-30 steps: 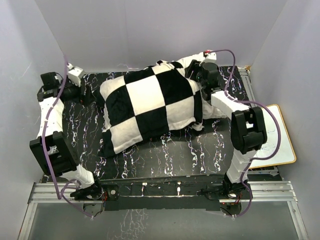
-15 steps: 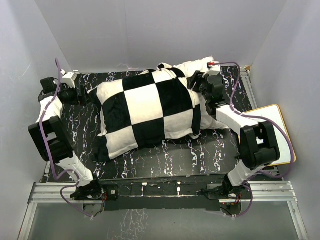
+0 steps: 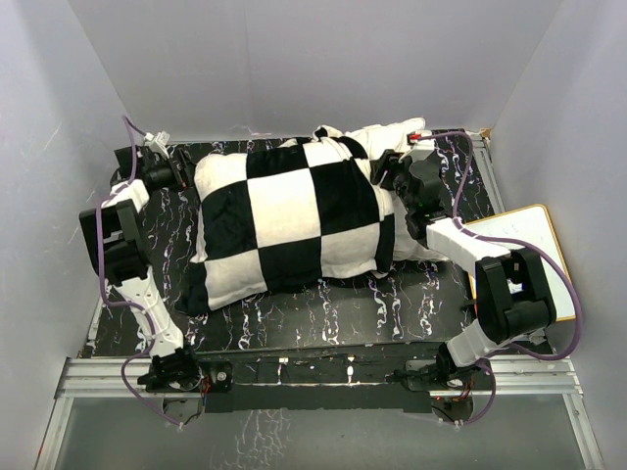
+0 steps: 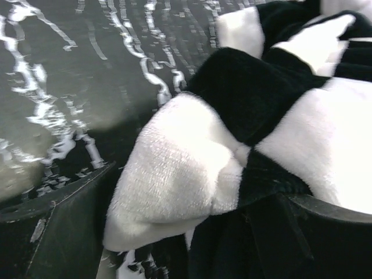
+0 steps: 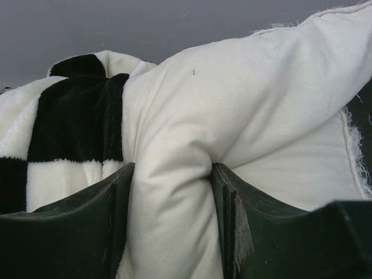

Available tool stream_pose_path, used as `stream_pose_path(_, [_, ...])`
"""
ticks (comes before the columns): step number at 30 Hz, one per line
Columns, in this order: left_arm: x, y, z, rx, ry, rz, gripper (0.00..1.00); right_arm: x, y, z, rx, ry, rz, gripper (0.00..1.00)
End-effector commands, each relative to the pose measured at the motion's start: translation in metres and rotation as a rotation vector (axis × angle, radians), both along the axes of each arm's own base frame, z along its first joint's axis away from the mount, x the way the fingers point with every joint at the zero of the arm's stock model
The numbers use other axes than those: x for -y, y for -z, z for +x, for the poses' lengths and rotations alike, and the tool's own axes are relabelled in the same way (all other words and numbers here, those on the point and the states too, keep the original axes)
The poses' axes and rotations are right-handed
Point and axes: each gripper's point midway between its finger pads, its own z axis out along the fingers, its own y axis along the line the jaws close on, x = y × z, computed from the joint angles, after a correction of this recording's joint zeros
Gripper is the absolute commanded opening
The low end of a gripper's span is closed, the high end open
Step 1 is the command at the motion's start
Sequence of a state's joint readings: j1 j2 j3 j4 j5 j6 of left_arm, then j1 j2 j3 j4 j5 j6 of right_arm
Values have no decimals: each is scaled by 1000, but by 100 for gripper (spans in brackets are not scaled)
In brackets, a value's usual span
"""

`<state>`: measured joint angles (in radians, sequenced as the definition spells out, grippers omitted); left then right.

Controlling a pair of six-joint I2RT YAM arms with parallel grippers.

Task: Remove the pillowcase from the pillow
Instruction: Remove the pillow from the pillowcase.

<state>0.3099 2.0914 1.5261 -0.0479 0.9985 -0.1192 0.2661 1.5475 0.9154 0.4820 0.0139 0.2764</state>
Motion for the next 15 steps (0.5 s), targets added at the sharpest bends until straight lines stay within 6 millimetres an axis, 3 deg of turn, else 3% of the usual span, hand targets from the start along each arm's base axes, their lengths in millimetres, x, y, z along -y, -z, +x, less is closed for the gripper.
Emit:
stream_pose_path(1, [46, -65, -20, 77, 181, -261, 77, -36, 92, -44, -274, -193, -114, 54])
stream_pose_path(5, [56, -127, -33, 235, 267, -321, 45, -52, 73, -45, -221, -283, -103, 60])
stream_pose_path(7, [57, -151, -36, 241, 273, -330, 12, -66, 44, -42, -129, -372, -102, 68])
stream_pose_path(8, [57, -164, -35, 267, 267, -314, 0, -80, 26, -46, -63, -471, -104, 74])
stream_pose_path(10, [55, -183, -31, 317, 254, -272, 0, -97, -8, -41, 24, -577, -132, 80])
stream_pose_path(12, [54, -198, -27, 344, 242, -236, 0, -94, -46, -13, 55, -498, -151, 83])
stream_pose_path(15, [52, -220, -26, 379, 232, -191, 0, -55, -82, 27, 73, -178, -113, 88])
